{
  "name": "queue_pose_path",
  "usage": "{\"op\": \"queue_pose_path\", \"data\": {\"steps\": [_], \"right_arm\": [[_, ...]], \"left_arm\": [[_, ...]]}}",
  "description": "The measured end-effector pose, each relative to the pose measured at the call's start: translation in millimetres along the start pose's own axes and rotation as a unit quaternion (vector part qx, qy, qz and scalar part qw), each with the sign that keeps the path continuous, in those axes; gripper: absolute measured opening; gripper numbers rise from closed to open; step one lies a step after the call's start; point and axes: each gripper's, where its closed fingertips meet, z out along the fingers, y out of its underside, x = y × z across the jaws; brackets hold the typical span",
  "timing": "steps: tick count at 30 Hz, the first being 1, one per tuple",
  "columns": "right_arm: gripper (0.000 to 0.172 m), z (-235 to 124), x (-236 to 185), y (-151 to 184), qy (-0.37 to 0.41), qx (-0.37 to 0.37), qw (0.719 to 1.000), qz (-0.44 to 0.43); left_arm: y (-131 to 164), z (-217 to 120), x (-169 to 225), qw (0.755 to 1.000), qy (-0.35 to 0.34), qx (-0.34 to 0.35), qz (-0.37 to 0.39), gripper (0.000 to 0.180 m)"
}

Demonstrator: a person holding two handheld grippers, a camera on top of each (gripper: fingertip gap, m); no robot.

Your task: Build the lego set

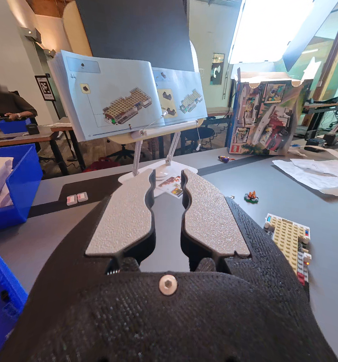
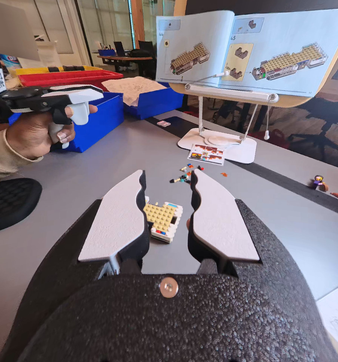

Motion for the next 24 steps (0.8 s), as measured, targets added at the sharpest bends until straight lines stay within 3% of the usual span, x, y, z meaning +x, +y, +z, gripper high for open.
{"op": "queue_pose_path", "data": {"steps": [6, 24], "right_arm": [[0.044, 3, -9, 14, -0.005, 0.019, 0.999, -0.047], [0.043, 5, 0, 32, 0.003, 0.016, 0.999, -0.052]], "left_arm": [[9, -8, 2, 1.0, -0.007, 0.0, 0.028, 0.025], [39, 0, -9, 0.999, 0.001, -0.03, 0.036, 0.026]]}}
